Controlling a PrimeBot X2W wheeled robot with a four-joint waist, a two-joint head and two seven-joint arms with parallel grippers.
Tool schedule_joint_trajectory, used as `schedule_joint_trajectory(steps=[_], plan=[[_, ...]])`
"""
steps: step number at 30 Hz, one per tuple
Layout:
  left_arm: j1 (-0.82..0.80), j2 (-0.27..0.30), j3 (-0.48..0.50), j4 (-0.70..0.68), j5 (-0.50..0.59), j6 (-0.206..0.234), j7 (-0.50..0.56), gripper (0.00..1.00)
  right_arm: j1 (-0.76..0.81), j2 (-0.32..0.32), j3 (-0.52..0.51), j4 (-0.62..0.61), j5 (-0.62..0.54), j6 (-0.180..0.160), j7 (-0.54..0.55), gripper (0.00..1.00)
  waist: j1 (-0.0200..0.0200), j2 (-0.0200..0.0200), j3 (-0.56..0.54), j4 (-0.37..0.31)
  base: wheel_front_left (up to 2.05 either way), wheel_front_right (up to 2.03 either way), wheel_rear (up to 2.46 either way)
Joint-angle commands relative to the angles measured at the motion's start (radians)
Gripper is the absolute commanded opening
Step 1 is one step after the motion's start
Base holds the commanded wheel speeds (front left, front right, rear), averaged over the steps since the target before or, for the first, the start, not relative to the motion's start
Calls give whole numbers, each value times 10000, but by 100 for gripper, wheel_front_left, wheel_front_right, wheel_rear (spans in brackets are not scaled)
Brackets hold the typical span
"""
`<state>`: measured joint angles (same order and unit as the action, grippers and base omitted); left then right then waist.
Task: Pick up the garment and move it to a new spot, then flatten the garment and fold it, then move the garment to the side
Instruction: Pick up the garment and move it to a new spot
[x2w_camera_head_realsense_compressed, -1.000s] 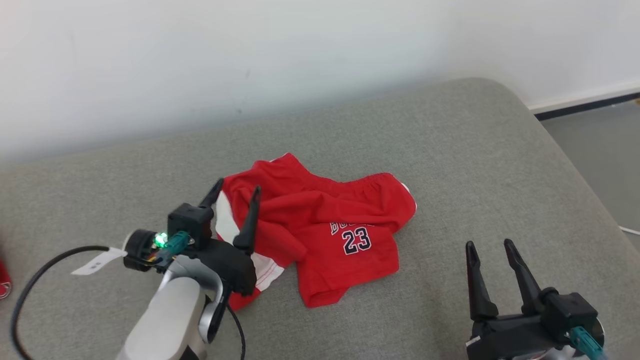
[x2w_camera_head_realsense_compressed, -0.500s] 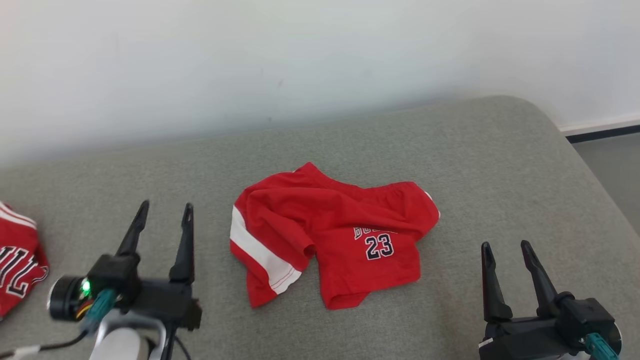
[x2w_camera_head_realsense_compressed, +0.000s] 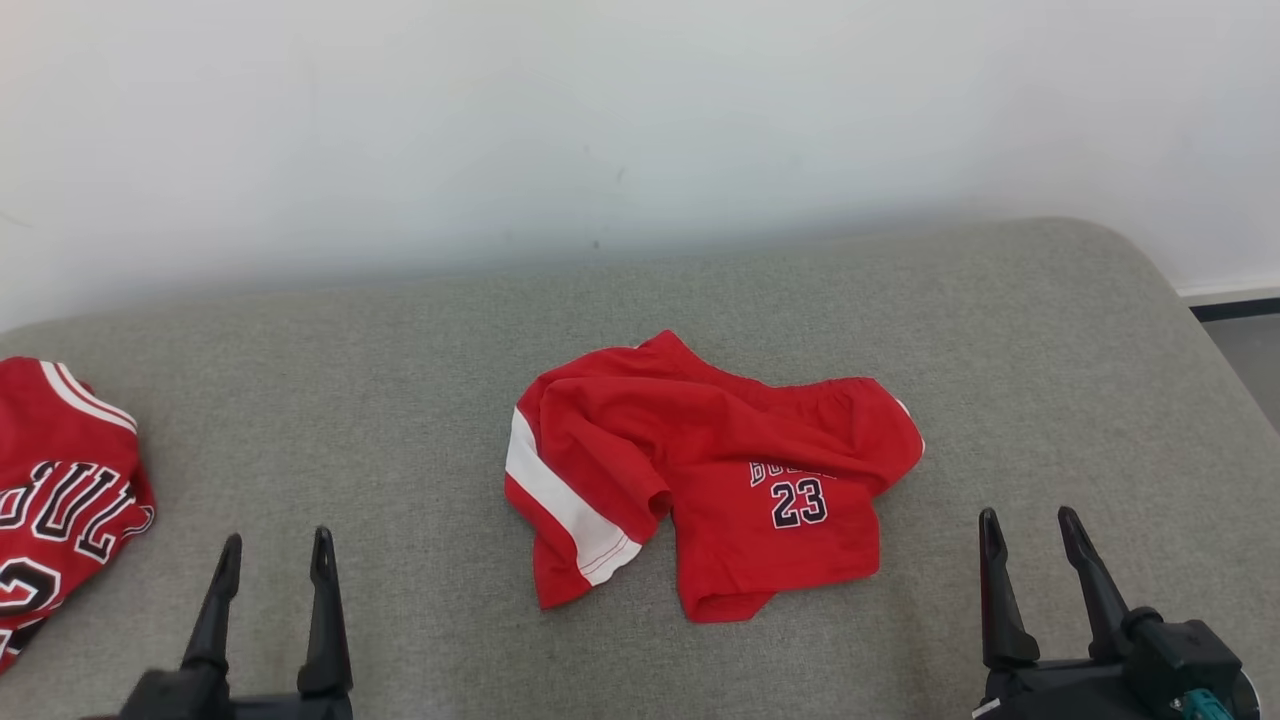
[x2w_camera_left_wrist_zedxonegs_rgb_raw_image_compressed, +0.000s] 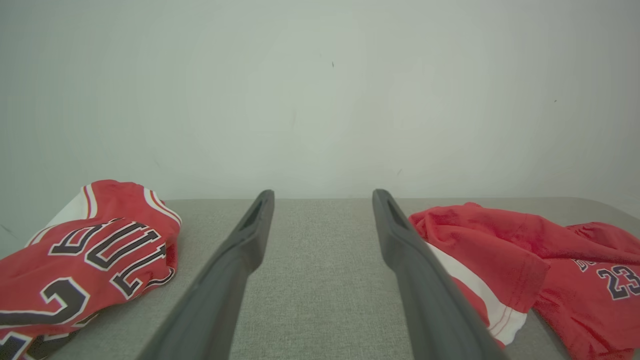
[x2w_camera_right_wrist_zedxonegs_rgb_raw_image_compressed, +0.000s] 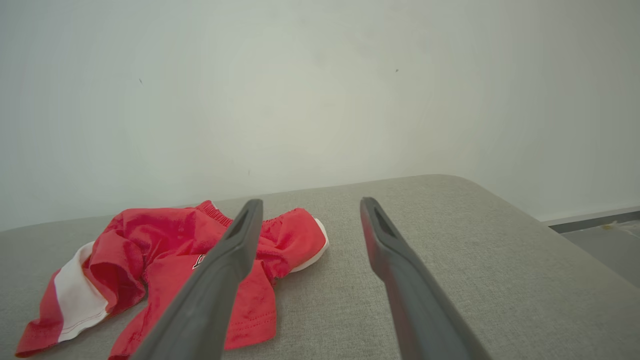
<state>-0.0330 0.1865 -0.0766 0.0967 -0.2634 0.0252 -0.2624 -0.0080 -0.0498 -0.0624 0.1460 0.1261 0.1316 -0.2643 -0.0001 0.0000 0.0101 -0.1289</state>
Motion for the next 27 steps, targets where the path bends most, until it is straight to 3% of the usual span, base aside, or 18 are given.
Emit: schedule_joint_trajectory(steps=[1, 4, 10, 27], plan=[[315, -162, 160, -135, 176, -99, -27, 100, 153, -16, -30, 21, -33, -18, -11, 100, 1, 0, -68, 85, 0, 0, 0], [779, -574, 519, -348, 420, -445, -27, 100, 282, -10, -29, 59, -23, -18, -12, 100, 1, 0, -129, 173, 0, 0, 0], [1271, -1040, 1185, -595, 785, -728, -27, 100, 284, -13, 81, 116, -75, -18, -12, 100, 1, 0, -173, 171, 0, 0, 0], [1635, -1365, 1801, -551, 1139, -1116, -27, 100, 489, -13, 234, 251, -59, -18, -10, 100, 1, 0, -232, 131, 0, 0, 0]])
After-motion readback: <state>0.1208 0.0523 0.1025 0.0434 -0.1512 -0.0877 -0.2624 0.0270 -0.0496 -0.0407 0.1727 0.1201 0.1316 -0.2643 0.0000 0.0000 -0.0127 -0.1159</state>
